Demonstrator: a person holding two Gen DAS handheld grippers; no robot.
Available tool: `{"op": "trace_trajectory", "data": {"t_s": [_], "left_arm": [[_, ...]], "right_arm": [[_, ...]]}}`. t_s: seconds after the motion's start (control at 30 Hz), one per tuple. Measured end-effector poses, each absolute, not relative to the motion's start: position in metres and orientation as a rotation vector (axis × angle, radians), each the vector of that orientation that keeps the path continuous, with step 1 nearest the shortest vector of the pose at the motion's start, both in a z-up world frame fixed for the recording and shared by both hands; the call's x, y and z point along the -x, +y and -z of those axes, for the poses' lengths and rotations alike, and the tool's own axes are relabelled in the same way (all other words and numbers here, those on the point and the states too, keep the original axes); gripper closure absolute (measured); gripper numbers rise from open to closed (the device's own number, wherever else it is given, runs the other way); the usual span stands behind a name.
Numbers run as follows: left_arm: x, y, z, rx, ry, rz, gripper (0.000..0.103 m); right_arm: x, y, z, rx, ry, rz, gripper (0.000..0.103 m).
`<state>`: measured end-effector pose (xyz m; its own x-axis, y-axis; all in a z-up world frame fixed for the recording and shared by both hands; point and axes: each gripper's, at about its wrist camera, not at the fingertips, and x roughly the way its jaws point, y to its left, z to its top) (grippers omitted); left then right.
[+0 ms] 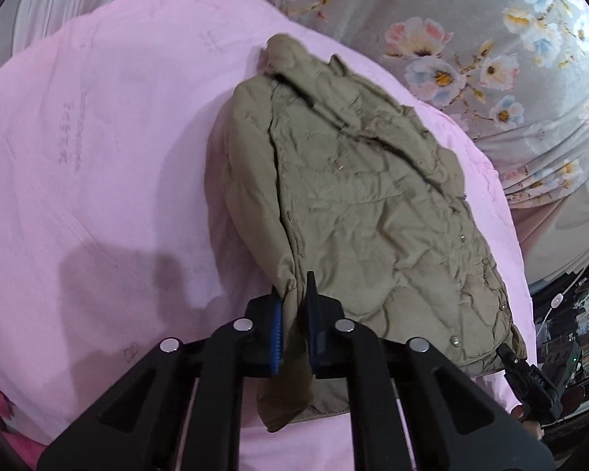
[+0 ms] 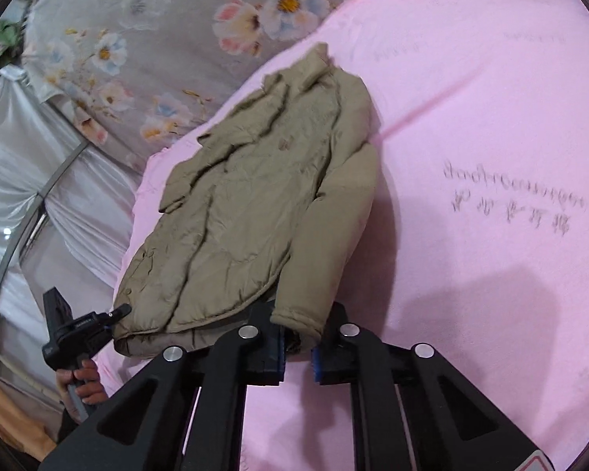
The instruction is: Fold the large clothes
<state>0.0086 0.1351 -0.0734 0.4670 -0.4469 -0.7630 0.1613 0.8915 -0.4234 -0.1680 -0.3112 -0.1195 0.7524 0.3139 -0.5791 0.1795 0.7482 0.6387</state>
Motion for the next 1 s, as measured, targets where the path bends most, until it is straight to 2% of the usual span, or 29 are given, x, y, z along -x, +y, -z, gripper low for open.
{"op": "trace_trajectory", "data": {"t_s": [0.43,0.53,0.67,0.8,1.0], "left_arm": [[0.089,0.175,-0.08,0.252,0.72,0.51,0.098],[0.101,0.176,-0.119,0.242,0.616,0.526,0.097],[0.093,0.169,-0.154,0.223,0.51,0.522,0.097],[0.041,0.147,-0.143,0.184,0.549,0.457,0.097],[-0.056,0.113,-0.063,0.124,0.738,0.315,0.096]], "right_arm": [[0.268,-0.289,-0.034,-0.451,0.424,-0.2,0.096],[0.272,-0.286,-0.077,-0.398,0.316,-0.208,0.096],[0.252,-0.297,-0.104,-0.418,0.215,-0.213,0.096],[0.195,-0.311,-0.096,-0.456,0.234,-0.143,0.096],[0.107,-0.317,-0.037,-0.462,0.395,0.026,0.097]]}}
